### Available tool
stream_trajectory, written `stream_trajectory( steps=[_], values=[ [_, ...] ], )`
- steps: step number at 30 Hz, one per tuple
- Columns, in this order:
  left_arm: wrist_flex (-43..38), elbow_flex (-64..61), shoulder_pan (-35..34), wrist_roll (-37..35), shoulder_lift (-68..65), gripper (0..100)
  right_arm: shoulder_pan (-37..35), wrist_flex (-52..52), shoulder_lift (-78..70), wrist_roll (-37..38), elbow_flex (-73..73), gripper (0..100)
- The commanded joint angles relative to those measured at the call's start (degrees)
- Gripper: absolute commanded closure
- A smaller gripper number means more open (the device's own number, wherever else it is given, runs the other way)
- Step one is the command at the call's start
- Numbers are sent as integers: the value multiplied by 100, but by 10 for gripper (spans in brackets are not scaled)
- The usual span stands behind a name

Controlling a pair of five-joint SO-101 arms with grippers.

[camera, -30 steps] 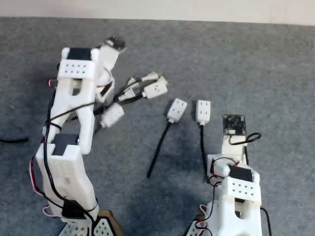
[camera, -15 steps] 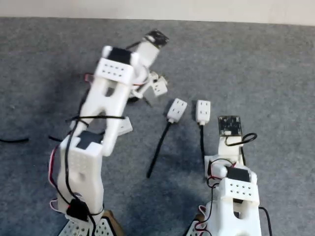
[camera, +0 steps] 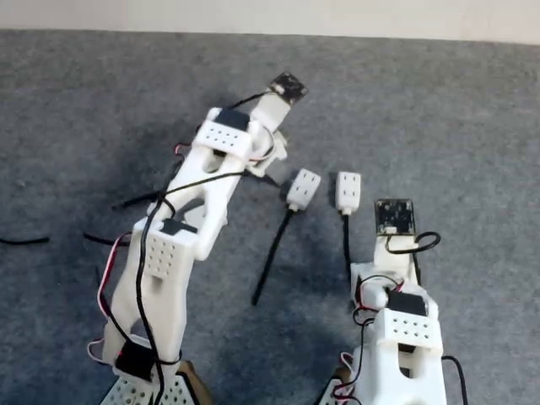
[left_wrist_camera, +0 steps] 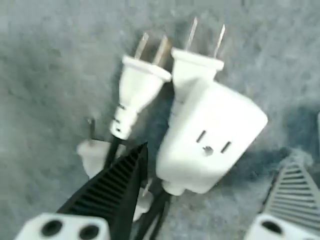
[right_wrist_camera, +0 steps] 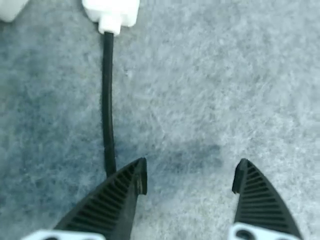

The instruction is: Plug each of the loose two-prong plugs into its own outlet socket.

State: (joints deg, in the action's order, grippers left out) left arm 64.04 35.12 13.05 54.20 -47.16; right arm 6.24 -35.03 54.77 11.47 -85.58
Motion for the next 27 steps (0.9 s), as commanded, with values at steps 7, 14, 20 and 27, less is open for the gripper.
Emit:
stream_trajectory(
  steps=[7, 14, 20, 27],
  values=[
    [1266, 1138, 558, -1292, 321, 611, -48, 119, 66, 53, 48, 728],
    [1697, 1780, 637, -2171, 321, 611, -75, 119, 66, 53, 48, 728],
    [2365, 2519, 576, -2242, 330, 611, -259, 101, 66, 53, 40, 728],
    [2567, 2360, 884, -2207, -57, 611, -259, 92, 66, 53, -127, 728]
  ],
)
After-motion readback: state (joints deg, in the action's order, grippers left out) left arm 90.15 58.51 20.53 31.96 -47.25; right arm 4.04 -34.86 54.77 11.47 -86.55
